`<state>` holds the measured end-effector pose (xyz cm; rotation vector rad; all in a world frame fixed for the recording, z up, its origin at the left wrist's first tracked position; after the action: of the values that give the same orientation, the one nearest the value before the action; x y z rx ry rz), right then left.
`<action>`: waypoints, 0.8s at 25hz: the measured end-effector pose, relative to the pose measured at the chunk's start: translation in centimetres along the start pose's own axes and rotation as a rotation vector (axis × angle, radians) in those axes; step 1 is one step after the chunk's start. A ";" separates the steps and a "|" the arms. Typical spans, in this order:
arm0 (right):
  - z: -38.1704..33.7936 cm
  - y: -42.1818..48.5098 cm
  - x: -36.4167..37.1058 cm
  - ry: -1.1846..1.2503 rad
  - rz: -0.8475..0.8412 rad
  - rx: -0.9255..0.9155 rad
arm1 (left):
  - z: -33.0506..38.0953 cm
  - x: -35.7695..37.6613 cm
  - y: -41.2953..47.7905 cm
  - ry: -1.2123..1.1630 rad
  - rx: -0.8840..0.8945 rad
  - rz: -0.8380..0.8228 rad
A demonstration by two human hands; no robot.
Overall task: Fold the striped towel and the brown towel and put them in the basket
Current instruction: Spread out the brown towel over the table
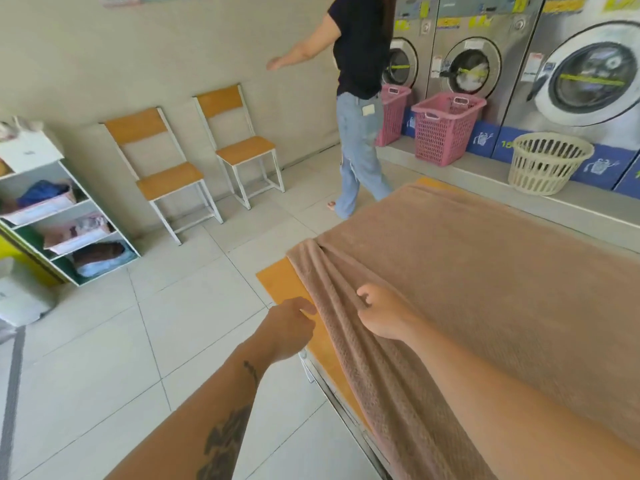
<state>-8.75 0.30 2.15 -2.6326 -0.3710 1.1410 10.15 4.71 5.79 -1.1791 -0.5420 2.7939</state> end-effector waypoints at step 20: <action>-9.5 11.5 10.8 0.095 0.292 0.414 | -6.5 -4.4 27.9 0.842 0.817 -0.129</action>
<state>6.96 -8.06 -2.56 -2.4034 0.2534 1.0325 20.03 -20.39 -4.92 -1.7411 0.5102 1.7731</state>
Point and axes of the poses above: each hand's wrist, its own y-axis towards the middle knuckle, its own x-axis out of the palm, z = x × y, the point moved 5 cm from there along y, towards the middle knuckle, and after that the axes turned 5 degrees about z, right-handed, at the moved point
